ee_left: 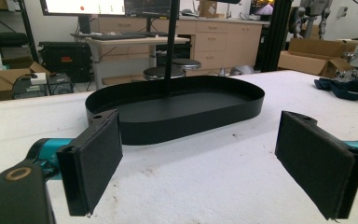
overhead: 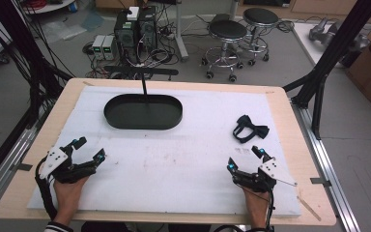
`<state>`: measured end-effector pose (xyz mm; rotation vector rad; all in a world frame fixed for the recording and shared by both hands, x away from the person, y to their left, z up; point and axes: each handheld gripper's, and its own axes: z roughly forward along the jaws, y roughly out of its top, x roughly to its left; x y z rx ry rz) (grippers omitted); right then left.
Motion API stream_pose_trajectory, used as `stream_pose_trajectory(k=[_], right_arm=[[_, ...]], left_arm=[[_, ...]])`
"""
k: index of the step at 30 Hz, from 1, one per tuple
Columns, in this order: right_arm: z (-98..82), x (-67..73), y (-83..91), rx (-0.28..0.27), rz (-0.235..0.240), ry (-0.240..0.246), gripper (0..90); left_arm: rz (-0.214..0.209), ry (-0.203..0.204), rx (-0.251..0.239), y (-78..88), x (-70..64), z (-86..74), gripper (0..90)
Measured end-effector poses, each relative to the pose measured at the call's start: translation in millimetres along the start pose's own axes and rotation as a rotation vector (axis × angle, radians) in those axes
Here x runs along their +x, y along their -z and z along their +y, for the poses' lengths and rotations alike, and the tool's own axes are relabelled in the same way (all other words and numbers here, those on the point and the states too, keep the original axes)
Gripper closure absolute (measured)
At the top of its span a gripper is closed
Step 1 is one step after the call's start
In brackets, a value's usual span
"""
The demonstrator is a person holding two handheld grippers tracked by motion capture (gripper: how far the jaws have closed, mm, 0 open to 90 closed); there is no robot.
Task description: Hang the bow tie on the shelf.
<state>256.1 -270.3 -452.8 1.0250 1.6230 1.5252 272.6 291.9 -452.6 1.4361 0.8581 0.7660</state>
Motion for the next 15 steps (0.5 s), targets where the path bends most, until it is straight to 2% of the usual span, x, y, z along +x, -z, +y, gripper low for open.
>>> stream_pose_trajectory(k=[15], right_arm=[[0.4,-0.1,-1.0,0.009,0.009,0.008,3.2]], left_arm=[[-0.001,0.001,0.000,0.0,0.0,0.0,15.2]])
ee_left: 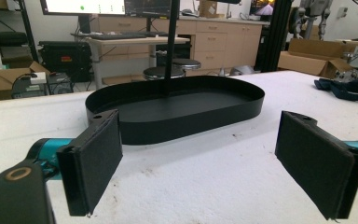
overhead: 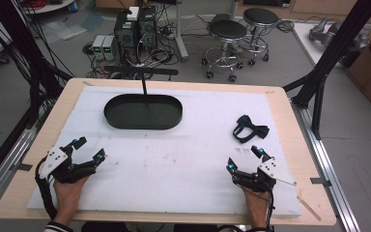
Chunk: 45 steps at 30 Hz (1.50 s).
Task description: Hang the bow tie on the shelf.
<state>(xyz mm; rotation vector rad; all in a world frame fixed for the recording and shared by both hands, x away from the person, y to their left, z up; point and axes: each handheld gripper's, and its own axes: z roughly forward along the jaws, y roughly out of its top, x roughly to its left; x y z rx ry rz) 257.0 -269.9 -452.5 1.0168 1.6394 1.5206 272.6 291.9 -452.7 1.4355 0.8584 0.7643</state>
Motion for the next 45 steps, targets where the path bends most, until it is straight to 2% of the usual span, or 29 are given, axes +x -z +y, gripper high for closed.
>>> stream_pose_trajectory(k=[4,15,19,24,31,33,35,36,38,41,45], right_arm=[[0.1,0.2,-0.1,0.002,0.003,-0.002,3.3],[2.5,-1.9,-4.7,0.050,0.011,-0.023,3.2],[5.5,-2.2,-6.2,0.081,0.012,-0.005,3.2],[19.5,-7.4,-7.4,0.098,0.030,0.009,3.2],[46.5,-19.7,-14.2,0.166,0.052,0.062,3.2],[58.9,-28.5,-18.3,0.197,0.058,0.089,3.2],[61.5,-30.9,-19.2,0.201,0.059,0.097,3.2],[67.8,-37.7,-22.0,0.226,0.065,0.114,3.2],[70.0,-39.5,-22.9,0.241,0.064,0.115,3.2],[79.4,-51.4,-28.1,0.268,0.057,0.119,3.2],[84.5,-59.8,-33.3,0.300,0.055,0.121,3.3]], left_arm=[[-0.001,-0.007,0.000,0.1,-0.3,0.1,15.2],[-0.002,-0.003,-0.003,0.0,-0.1,0.0,15.2],[-0.001,-0.002,-0.003,0.0,-0.1,0.0,15.2],[-0.001,0.000,-0.003,-0.1,-0.1,0.0,15.2],[0.000,0.003,-0.003,-0.1,-0.1,0.0,15.2],[0.000,0.003,-0.003,-0.1,-0.1,0.0,15.2],[0.000,0.003,-0.003,-0.1,0.0,0.0,15.1],[0.000,0.003,-0.003,-0.1,-0.1,0.0,15.1],[0.000,-0.001,-0.002,0.0,0.0,0.0,15.2],[0.000,0.001,-0.003,-0.1,-0.1,0.0,15.2],[0.000,-0.002,-0.003,-0.1,-0.1,0.0,15.2]])
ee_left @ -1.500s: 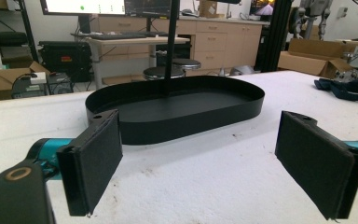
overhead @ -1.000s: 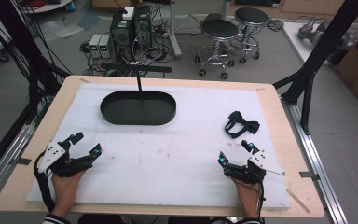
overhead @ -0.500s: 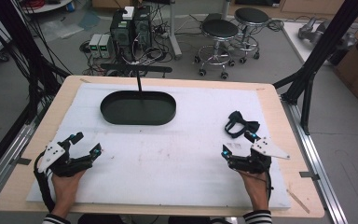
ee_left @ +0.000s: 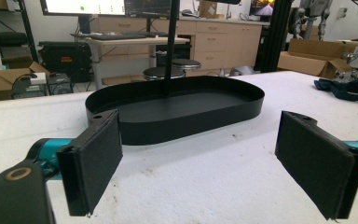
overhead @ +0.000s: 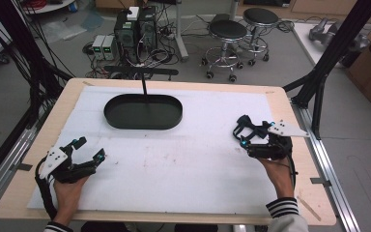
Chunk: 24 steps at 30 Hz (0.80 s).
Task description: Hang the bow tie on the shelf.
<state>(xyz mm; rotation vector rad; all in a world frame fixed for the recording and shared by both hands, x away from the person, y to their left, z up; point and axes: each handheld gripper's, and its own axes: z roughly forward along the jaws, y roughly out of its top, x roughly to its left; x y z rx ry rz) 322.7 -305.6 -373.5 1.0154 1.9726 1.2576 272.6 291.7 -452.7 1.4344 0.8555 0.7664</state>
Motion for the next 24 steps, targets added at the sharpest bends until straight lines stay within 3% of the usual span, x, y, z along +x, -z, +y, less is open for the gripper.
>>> stream_pose_trajectory(k=[6,14,16,24], right_arm=[[12.6,-24.4,-11.8,0.077,-0.007,-0.003,3.3],[18.0,-40.7,-25.5,0.113,-0.013,-0.019,3.3],[17.1,-49.7,-32.8,0.168,-0.015,-0.016,3.3],[17.2,-67.2,-44.5,0.230,-0.015,-0.024,4.5]], left_arm=[[0.000,0.000,0.001,0.0,0.1,0.0,15.2],[0.000,-0.002,0.001,0.0,-0.1,0.0,15.2],[0.000,-0.002,0.002,0.0,-0.1,0.1,15.2],[0.001,-0.003,0.003,-0.1,-0.3,0.1,15.2]])
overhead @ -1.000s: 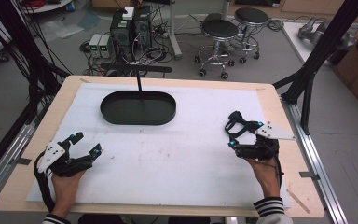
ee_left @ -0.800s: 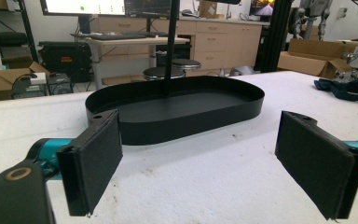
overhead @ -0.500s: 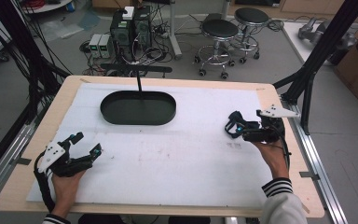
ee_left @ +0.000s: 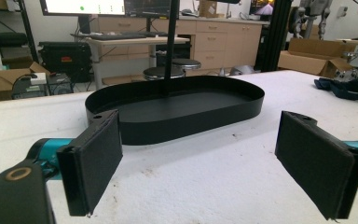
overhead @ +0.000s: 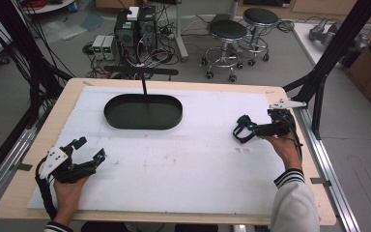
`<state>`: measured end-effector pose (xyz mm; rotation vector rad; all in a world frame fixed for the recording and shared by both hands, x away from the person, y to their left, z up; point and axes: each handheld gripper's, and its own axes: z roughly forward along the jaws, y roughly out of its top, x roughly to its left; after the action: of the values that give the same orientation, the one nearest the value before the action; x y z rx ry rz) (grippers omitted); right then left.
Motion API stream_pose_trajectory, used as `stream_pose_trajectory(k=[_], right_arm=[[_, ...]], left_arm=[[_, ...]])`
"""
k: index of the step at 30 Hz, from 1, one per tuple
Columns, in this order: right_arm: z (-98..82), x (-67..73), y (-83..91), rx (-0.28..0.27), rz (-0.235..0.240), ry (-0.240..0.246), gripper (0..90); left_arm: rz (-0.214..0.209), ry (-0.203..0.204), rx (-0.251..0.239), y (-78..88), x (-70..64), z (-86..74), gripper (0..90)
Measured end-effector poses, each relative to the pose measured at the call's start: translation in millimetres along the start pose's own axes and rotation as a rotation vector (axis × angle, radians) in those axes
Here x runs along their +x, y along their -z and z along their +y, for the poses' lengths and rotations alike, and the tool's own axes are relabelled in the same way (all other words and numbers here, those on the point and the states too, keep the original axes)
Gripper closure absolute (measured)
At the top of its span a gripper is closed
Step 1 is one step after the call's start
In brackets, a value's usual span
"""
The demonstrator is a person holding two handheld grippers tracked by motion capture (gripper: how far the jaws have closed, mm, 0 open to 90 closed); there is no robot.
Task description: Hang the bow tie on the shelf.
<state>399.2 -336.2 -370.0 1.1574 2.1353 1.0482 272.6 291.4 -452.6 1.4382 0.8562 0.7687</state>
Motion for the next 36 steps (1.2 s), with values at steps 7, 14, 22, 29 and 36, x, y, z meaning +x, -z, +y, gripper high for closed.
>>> stream_pose_trajectory(k=[7,14,22,29,36], right_arm=[[6.6,-10.9,-10.4,0.069,0.002,0.004,4.5],[8.7,-21.6,-22.2,0.159,-0.003,0.026,5.9],[1.4,-28.7,-35.0,0.225,0.043,0.039,16.7],[-2.6,-31.0,-52.3,0.275,0.056,0.050,18.3],[-5.5,-32.1,-59.2,0.325,0.064,0.070,27.7]], left_arm=[[-0.001,-0.002,0.001,-0.2,-0.2,0.1,15.2],[-0.001,-0.005,0.002,-0.2,-0.5,0.0,15.2],[0.000,-0.007,0.002,-0.2,-0.7,0.0,15.2],[-0.001,-0.009,0.003,-0.5,-1.1,0.1,15.2],[0.000,-0.011,0.004,-0.6,-1.2,0.2,15.2]])
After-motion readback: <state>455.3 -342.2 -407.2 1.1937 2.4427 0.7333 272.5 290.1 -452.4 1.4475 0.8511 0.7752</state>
